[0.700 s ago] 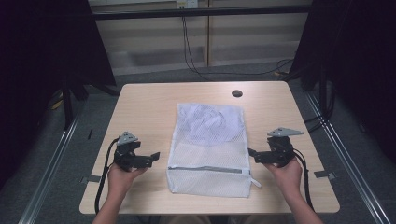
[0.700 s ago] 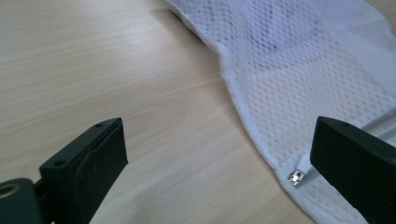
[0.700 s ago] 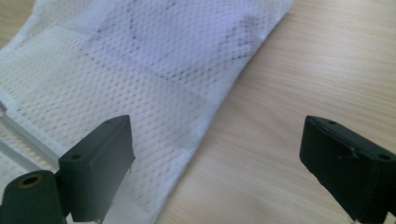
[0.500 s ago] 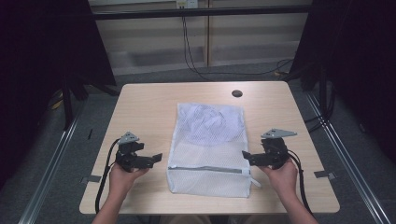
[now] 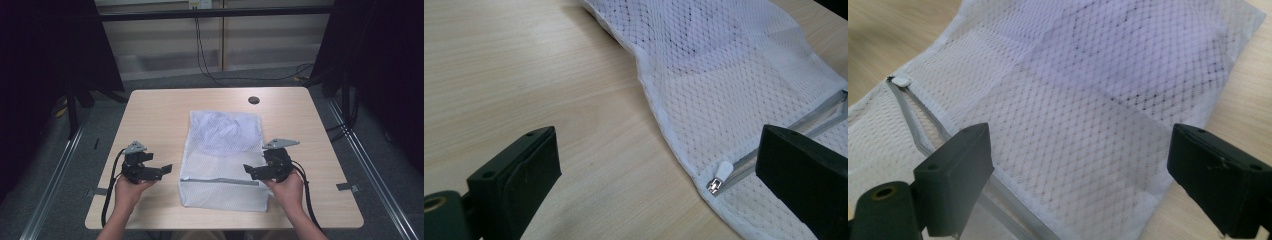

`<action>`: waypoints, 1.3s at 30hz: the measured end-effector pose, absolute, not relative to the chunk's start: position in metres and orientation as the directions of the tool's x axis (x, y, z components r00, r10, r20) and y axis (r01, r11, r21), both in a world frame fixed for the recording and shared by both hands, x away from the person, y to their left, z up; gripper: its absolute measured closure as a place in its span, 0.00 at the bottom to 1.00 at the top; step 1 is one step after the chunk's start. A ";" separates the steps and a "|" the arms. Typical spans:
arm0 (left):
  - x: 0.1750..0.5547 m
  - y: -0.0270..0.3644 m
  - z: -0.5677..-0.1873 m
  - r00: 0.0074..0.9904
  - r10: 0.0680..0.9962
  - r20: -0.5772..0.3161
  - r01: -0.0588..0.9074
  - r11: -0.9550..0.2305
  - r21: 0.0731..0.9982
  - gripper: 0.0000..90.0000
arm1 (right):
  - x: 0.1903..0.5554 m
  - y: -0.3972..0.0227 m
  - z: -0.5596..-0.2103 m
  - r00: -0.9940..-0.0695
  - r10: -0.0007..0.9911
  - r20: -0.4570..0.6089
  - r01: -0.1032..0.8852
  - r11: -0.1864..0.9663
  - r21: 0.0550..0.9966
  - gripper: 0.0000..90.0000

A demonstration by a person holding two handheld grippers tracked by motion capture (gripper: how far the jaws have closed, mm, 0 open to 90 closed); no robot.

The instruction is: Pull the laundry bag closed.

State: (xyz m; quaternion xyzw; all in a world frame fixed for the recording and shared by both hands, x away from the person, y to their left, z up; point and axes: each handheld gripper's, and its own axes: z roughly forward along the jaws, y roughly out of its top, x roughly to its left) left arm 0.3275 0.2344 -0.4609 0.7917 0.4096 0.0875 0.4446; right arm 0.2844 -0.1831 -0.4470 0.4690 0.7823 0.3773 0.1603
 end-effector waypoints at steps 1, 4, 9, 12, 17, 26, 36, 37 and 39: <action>0.328 0.235 -0.461 0.654 0.724 -0.218 0.568 -0.280 0.774 0.05 | 0.285 -0.181 -0.447 -0.512 0.853 0.102 0.612 0.279 0.740 0.12; 0.327 0.235 -0.461 0.652 0.726 -0.220 0.572 -0.280 0.771 0.05 | 0.286 -0.174 -0.447 -0.514 0.850 0.111 0.615 0.275 0.739 0.12; 0.326 0.235 -0.460 0.657 0.722 -0.217 0.571 -0.288 0.769 0.05 | 0.288 -0.164 -0.450 -0.526 0.843 0.113 0.622 0.290 0.727 0.12; 0.326 0.235 -0.460 0.659 0.720 -0.217 0.570 -0.290 0.768 0.05 | 0.289 -0.159 -0.450 -0.528 0.842 0.115 0.623 0.291 0.726 0.12; 0.326 0.236 -0.459 0.667 0.717 -0.206 0.563 -0.303 0.769 0.06 | 0.292 -0.145 -0.448 -0.545 0.830 0.117 0.616 0.302 0.727 0.12; 0.325 0.238 -0.458 0.666 0.716 -0.207 0.566 -0.305 0.766 0.06 | 0.296 -0.126 -0.449 -0.564 0.814 0.140 0.616 0.301 0.728 0.13; 0.325 0.239 -0.458 0.670 0.713 -0.210 0.568 -0.309 0.763 0.07 | 0.298 -0.105 -0.455 -0.593 0.789 0.162 0.618 0.317 0.719 0.17; 0.325 0.239 -0.458 0.668 0.714 -0.207 0.568 -0.310 0.763 0.07 | 0.298 -0.105 -0.455 -0.593 0.789 0.162 0.618 0.317 0.719 0.17; 0.325 0.239 -0.458 0.667 0.715 -0.208 0.569 -0.310 0.761 0.07 | 0.298 -0.101 -0.455 -0.599 0.782 0.173 0.621 0.317 0.717 0.17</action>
